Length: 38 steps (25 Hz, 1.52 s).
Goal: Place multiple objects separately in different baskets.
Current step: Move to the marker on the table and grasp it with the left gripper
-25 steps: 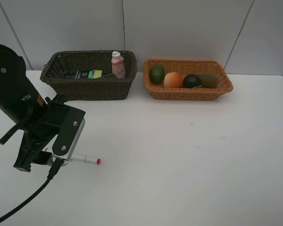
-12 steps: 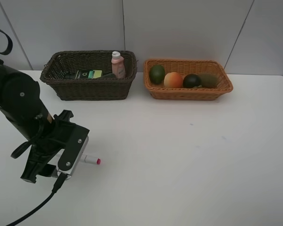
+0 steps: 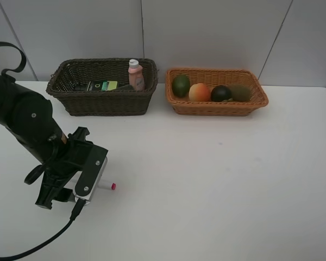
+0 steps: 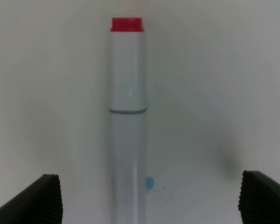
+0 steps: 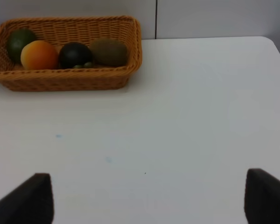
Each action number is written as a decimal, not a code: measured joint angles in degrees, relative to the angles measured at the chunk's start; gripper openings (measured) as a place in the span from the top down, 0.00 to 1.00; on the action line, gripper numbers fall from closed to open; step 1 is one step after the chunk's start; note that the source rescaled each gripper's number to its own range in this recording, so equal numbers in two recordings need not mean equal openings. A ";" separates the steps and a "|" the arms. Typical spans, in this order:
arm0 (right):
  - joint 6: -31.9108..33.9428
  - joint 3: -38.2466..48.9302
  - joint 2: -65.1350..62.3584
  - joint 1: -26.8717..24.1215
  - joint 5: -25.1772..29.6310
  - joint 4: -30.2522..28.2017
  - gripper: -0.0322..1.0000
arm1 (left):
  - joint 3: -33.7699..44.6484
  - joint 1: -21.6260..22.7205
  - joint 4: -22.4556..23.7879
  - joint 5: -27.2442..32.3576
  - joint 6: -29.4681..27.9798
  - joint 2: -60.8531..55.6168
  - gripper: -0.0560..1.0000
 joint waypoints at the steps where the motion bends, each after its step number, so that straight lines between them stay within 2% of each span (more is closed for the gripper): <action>1: 0.00 0.00 0.00 0.00 0.00 0.00 0.02 | 0.00 0.00 0.00 -0.07 0.00 0.27 0.00; 9: 0.00 0.00 0.00 0.00 0.00 0.00 0.02 | 0.00 0.00 0.00 -3.14 0.00 2.66 0.00; 21: 0.00 0.00 0.00 0.00 0.00 0.00 0.02 | -0.69 0.00 -0.37 -3.21 0.00 3.42 0.01; 22: 0.00 0.00 0.00 0.00 0.00 0.00 0.02 | -0.69 0.00 -0.51 -3.14 0.00 3.53 0.05; 23: 0.00 0.00 0.00 0.00 0.00 0.00 0.02 | -0.69 0.00 -0.70 -3.02 0.00 3.59 0.13; 24: 0.00 0.00 0.00 0.00 0.00 0.00 0.02 | -0.69 0.00 -0.77 -2.87 0.00 3.70 0.26; 25: 0.00 0.00 0.00 0.00 0.00 0.00 0.02 | -0.69 0.00 -0.93 -2.68 -0.22 3.78 0.41; 27: 0.00 0.00 0.00 0.00 0.00 0.00 0.02 | -0.69 0.00 -0.98 -1.78 -1.41 3.89 0.86; 28: 0.00 0.00 0.00 0.00 0.00 0.00 0.02 | -0.69 0.00 -0.98 -1.40 -1.70 3.89 0.95; 30: 0.00 0.00 0.00 0.00 0.00 0.00 0.02 | -0.69 0.00 -1.06 -1.32 -1.98 3.89 0.91; 38: 0.00 0.00 0.00 0.00 0.00 0.00 0.02 | -0.69 0.00 -1.13 -1.32 -2.14 3.89 0.91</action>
